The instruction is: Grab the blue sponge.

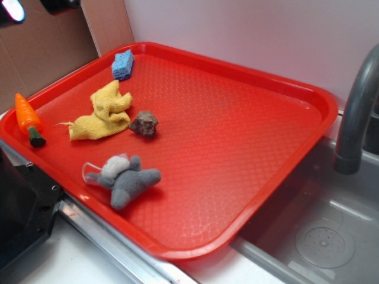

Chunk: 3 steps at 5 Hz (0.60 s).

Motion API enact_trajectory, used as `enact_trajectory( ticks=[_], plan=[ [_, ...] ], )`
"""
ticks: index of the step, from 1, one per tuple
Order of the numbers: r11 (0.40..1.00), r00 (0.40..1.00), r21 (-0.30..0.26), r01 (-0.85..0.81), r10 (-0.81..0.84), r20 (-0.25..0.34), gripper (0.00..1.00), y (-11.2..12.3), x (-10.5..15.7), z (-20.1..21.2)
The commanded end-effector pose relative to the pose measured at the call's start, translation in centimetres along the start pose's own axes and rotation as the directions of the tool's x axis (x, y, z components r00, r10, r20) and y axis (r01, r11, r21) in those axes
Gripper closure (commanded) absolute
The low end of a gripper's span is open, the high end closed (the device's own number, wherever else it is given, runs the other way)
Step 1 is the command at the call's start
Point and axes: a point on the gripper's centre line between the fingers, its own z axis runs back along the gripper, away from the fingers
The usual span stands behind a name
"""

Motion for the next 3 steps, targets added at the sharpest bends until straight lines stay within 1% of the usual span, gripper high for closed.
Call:
enact_trajectory(
  ticks=[1, 2, 3],
  plan=[
    [0.995, 0.981, 0.043, -0.094, 0.085, 0.172, 0.0, 1.3, 5.2, -4.8],
    [0.982, 0.967, 0.086, -0.167, 0.146, 0.208, 0.0, 1.7, 7.9, -7.4],
    [0.974, 0.961, 0.094, -0.205, 0.182, 0.206, 0.0, 1.5, 10.0, -10.1]
  ],
)
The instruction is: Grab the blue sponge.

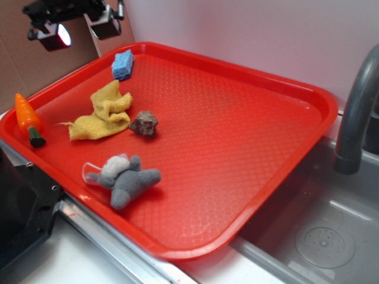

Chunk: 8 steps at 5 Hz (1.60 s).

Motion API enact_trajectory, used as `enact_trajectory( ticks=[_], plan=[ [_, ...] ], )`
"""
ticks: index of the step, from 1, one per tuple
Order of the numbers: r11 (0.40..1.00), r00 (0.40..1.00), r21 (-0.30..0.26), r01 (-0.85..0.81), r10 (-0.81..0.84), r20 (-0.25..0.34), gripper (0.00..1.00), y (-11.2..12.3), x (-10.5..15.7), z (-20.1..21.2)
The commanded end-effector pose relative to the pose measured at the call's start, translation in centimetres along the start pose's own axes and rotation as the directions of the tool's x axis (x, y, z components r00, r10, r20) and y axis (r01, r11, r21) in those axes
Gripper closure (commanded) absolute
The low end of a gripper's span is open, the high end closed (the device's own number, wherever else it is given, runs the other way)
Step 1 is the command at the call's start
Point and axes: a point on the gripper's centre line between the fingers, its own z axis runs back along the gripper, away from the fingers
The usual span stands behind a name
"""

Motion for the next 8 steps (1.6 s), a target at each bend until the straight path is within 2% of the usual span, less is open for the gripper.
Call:
enact_trajectory(
  ticks=[1, 2, 3, 4, 5, 6, 7, 8],
  plan=[
    [0.999, 0.998, 0.012, -0.038, 0.037, 0.054, 0.0, -1.6, 4.9, -4.1],
    [0.997, 0.997, 0.058, -0.054, 0.052, 0.051, 0.0, -1.9, 6.2, -6.5],
    [0.995, 0.999, 0.094, -0.041, 0.039, 0.024, 0.0, -2.2, 6.4, -8.3],
    [0.993, 0.999, 0.107, -0.045, 0.045, 0.006, 0.0, -2.3, 6.1, -9.0],
    [0.994, 0.999, 0.1, -0.051, 0.05, 0.017, 0.72, -2.4, 5.5, -8.8],
    [0.992, 0.998, 0.109, -0.067, 0.065, 0.016, 1.0, -2.3, 5.2, -9.1],
    [0.98, 0.991, 0.151, -0.131, 0.132, 0.001, 1.0, -1.8, 4.9, -8.3],
    [0.978, 0.996, 0.19, -0.084, 0.088, -0.012, 1.0, -2.3, 4.6, -6.4]
  ],
)
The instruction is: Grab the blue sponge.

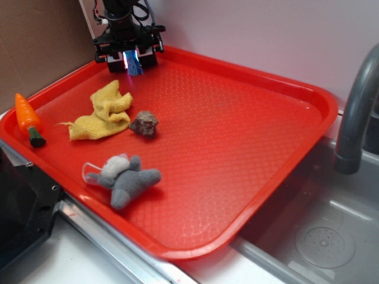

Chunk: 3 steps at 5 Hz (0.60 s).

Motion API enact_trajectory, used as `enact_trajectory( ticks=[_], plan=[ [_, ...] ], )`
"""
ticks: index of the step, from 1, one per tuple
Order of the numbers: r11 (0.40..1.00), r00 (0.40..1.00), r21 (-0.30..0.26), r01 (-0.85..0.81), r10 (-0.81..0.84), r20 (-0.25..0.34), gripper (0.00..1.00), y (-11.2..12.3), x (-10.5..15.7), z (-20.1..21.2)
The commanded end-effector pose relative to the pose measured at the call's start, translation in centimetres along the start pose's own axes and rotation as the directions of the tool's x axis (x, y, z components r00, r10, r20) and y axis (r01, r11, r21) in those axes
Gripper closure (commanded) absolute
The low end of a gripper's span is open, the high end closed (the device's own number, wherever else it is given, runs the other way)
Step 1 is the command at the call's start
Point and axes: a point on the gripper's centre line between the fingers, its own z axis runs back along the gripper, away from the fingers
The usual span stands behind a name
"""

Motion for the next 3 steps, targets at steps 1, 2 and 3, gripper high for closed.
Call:
enact_trajectory(
  ticks=[1, 2, 3],
  plan=[
    [0.987, 0.987, -0.005, 0.159, -0.158, 0.031, 1.0, -0.4, -0.5, 6.9],
    [0.929, 0.935, -0.125, 0.348, -0.354, -0.033, 1.0, -1.0, -2.8, 10.8],
    [0.832, 0.849, -0.238, 0.501, -0.526, -0.051, 1.0, -1.4, -5.8, 14.2]
  ],
)
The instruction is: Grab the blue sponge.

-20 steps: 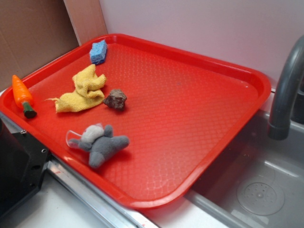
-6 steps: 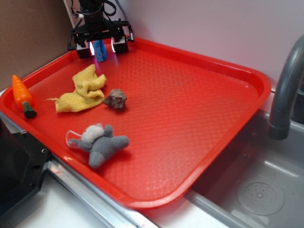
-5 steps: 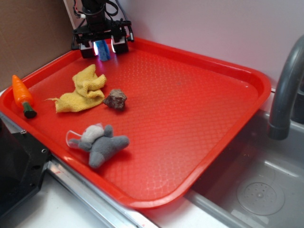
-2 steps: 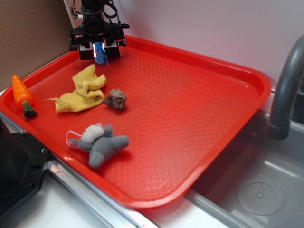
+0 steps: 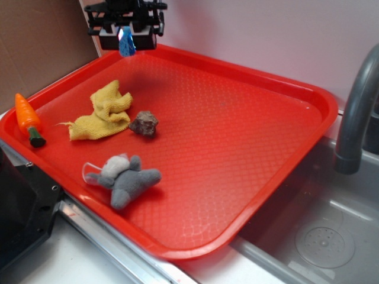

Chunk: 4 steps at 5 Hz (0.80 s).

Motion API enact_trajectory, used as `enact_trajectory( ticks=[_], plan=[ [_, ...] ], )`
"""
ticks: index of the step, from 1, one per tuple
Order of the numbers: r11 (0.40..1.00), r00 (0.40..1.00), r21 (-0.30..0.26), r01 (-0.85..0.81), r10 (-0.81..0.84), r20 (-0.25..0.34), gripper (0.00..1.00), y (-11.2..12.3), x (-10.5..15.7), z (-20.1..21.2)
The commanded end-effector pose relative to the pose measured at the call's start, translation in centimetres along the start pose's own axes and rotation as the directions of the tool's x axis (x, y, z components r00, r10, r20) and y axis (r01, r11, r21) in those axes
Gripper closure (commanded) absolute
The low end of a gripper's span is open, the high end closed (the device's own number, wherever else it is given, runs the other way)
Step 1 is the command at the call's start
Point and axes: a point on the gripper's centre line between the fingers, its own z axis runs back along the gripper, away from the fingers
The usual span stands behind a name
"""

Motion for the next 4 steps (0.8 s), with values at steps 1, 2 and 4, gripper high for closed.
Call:
enact_trajectory(
  ticks=[1, 2, 4],
  plan=[
    [0.914, 0.936, -0.224, 0.339, -0.353, -0.021, 1.0, -1.3, -5.2, 8.0],
    [0.865, 0.899, -0.29, 0.409, -0.436, -0.032, 1.0, -0.5, -7.1, 10.1],
    [0.863, 0.877, -0.258, 0.435, -0.47, -0.095, 0.76, 0.7, -6.6, 10.9]
  ],
)
